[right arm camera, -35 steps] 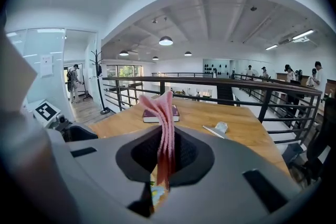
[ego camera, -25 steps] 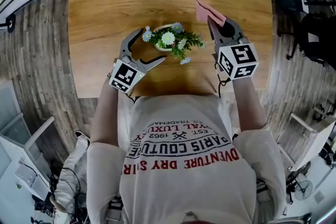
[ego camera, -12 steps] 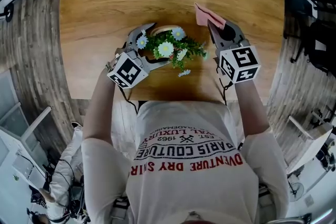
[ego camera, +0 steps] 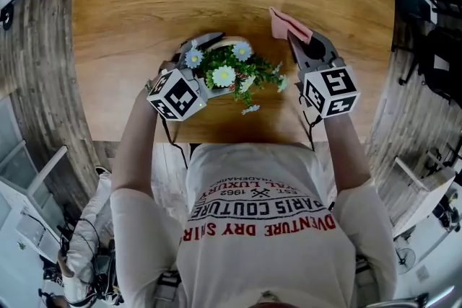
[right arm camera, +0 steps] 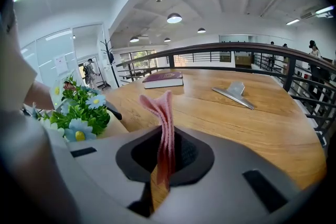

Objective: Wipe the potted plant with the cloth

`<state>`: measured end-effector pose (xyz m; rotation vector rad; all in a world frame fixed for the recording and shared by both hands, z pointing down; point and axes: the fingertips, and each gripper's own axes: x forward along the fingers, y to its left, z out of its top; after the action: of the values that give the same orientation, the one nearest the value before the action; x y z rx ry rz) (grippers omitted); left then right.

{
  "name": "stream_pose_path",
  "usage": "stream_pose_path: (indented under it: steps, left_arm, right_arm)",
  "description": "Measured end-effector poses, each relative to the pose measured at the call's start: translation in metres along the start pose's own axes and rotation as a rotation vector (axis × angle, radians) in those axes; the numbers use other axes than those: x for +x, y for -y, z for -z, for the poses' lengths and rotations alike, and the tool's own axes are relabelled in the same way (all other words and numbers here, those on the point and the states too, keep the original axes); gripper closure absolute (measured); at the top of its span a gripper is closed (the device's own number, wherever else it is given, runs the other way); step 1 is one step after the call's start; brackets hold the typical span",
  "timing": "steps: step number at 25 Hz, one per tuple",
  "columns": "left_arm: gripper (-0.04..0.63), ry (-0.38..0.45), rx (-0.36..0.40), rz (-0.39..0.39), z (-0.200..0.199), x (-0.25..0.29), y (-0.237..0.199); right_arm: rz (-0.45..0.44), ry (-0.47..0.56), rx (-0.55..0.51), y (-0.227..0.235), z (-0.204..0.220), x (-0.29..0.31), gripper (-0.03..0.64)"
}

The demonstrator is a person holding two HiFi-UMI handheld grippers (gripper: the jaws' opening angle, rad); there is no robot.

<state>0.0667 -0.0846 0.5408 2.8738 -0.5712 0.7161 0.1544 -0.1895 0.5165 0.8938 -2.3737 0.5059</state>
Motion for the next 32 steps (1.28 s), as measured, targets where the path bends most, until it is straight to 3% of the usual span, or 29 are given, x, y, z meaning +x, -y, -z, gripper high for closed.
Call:
stream_pose_path:
  steps: [5,10,17,22,27,32]
  left_arm:
    - [0.074,-0.002,0.006,0.012,-0.002,0.004,-0.001]
    - [0.074,0.004,-0.010,-0.046,-0.002,0.003,-0.007]
    - [0.072,0.082,-0.110,-0.129,-0.015,-0.008,-0.012]
    - [0.072,0.107,-0.103,-0.111,-0.043,-0.023,-0.012]
    - [0.072,0.097,-0.019,-0.110,-0.078,-0.045,-0.022]
    - [0.072,0.102,-0.026,-0.082,-0.102,-0.073,-0.025]
  right_arm:
    - [0.021,-0.006,0.033,0.004,0.009,0.001,0.581]
    - [0.035,-0.011,0.049,0.003,0.014,-0.002,0.581]
    - [0.094,-0.018,0.091,0.007,0.021,-0.013,0.581]
    - [0.127,0.003,0.126,0.003,0.016,-0.022,0.581]
    - [0.116,0.044,0.126,-0.024,0.003,-0.028,0.581]
    - [0.087,0.065,0.118,-0.065,-0.005,-0.035,0.581]
